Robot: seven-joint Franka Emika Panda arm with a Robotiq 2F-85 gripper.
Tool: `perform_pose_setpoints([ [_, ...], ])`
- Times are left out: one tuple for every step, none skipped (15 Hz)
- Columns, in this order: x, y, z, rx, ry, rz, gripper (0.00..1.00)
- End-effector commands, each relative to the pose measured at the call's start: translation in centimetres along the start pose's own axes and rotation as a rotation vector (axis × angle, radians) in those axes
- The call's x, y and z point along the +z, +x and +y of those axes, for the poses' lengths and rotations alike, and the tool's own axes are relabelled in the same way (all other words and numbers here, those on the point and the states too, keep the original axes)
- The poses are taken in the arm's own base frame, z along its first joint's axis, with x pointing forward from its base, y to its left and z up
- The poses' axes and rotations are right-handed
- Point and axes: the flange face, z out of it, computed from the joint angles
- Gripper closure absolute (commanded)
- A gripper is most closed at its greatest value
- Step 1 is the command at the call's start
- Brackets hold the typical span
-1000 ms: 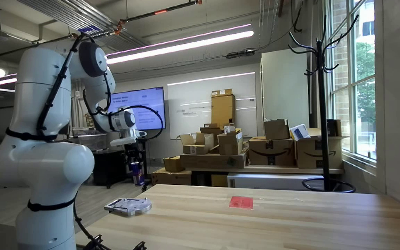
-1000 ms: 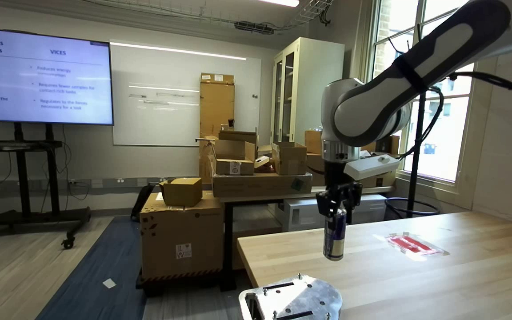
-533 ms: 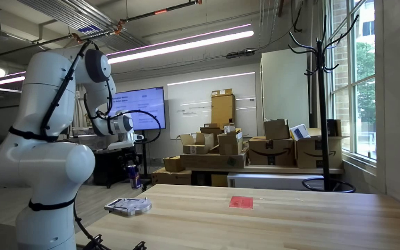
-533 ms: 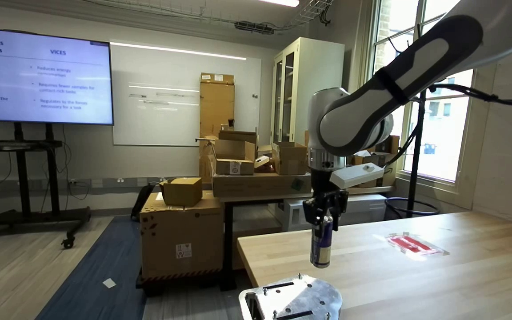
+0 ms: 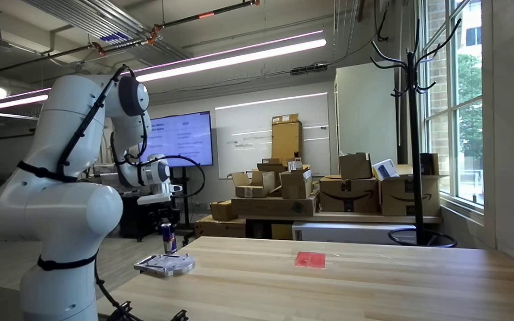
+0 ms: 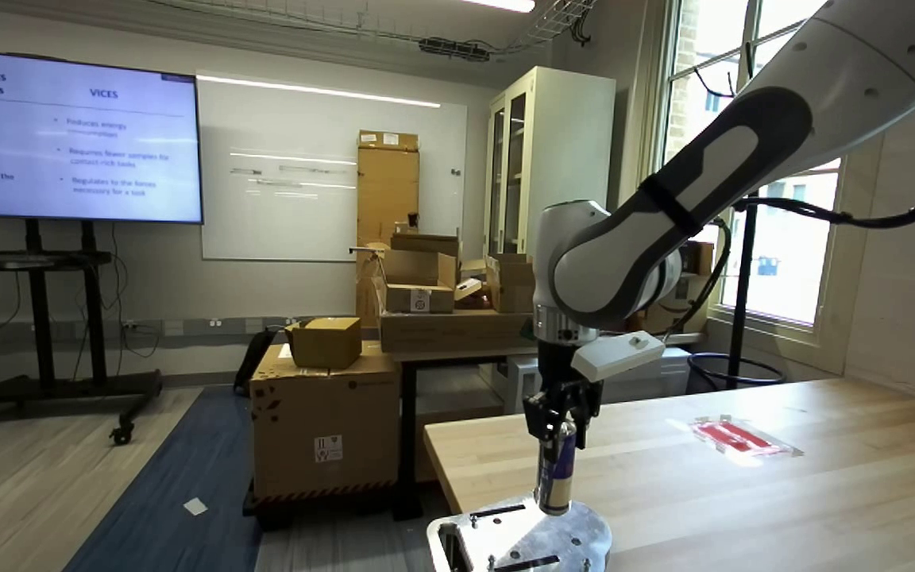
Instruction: Put the can on the silver object.
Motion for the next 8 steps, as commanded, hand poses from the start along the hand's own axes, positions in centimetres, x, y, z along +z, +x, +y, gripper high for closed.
perform_pose_setpoints([
  [0.2,1.3,-0.4,-0.027,0.002,0.026,0.67],
  [0.5,1.4,-0.5,-0.028,0.003,0.026,0.67],
  [0.8,1.5,-0.6,-0.030,0.008,0.026,0.67],
  [1.1,1.7,-0.6,-0.030,0.007,0.027,0.67],
  [1.4,1.9,-0.5,-0.028,0.010,0.024,0.67],
  [1.7,2.1,-0.5,-0.027,0.011,0.023,0.67],
  [1.9,2.3,-0.4,-0.026,0.013,0.021,0.67],
  [2.3,2.4,-0.4,-0.025,0.015,0.019,0.67],
])
